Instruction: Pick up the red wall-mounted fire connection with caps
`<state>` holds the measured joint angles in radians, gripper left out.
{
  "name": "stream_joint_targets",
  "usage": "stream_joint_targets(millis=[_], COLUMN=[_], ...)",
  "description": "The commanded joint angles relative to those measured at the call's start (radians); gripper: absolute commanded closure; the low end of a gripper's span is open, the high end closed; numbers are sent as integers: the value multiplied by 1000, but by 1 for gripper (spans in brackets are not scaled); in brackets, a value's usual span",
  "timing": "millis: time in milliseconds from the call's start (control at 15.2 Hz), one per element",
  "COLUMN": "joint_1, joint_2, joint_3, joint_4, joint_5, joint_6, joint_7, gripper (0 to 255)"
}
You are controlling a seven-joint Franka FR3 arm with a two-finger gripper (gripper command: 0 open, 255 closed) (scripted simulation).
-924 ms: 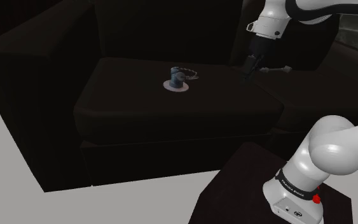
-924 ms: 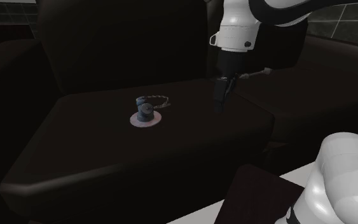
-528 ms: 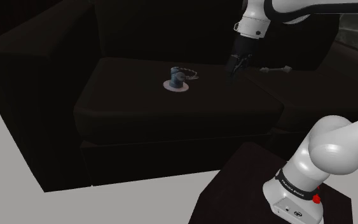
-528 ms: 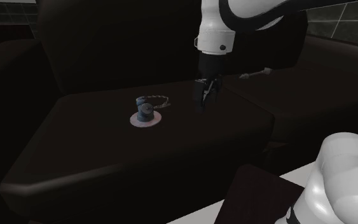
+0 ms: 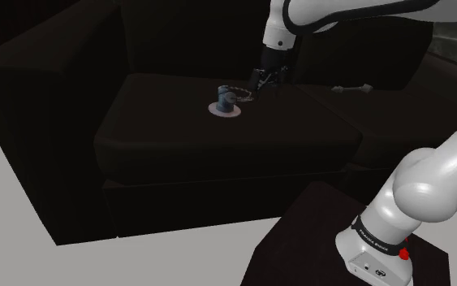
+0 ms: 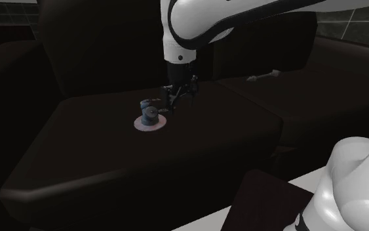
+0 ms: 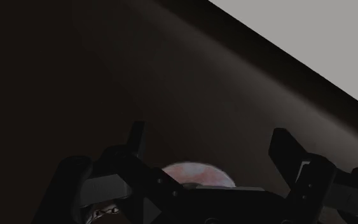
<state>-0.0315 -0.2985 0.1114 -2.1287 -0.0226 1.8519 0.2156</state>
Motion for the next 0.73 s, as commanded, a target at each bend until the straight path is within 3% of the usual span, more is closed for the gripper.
stream_joint_targets(millis=[0, 660], joint_1=[-8, 3], joint_2=[87, 510], joint_3=[17, 38], joint_4=[80, 529], joint_5=[-24, -167], joint_6=[2, -65], joint_7=[57, 297], gripper=[0, 0])
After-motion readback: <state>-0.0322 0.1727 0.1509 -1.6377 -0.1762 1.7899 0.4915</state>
